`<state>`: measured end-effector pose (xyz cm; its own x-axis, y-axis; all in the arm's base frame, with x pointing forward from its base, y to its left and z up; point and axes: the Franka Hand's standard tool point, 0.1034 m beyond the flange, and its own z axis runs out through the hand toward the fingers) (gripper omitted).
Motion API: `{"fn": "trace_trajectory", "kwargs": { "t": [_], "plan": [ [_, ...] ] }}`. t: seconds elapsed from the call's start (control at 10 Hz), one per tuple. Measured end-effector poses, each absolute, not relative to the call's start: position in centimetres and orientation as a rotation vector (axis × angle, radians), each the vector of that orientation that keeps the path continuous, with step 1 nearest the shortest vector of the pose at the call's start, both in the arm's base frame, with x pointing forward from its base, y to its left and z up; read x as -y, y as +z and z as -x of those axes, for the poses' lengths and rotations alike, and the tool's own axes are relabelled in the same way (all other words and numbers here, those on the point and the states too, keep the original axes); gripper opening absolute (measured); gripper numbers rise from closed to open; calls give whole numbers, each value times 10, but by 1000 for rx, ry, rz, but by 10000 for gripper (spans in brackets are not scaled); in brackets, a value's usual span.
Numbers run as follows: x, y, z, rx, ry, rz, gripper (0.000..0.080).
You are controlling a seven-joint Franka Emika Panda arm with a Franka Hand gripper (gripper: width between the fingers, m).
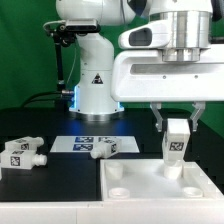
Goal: Assemble one leg
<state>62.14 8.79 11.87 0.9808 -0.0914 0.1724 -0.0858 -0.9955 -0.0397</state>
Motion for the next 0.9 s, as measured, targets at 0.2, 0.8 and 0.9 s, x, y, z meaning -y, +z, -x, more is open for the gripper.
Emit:
{"fn": "trace_trajectory", "kwargs": {
  "t": [0.2,0.8,0.9],
  "plan": [
    [-80,116,-626,-75,-549,3058,285],
    [-97,120,-636,3,-842,2984,285],
    [-107,111,-633,41,-839,2989,285]
  ]
}}
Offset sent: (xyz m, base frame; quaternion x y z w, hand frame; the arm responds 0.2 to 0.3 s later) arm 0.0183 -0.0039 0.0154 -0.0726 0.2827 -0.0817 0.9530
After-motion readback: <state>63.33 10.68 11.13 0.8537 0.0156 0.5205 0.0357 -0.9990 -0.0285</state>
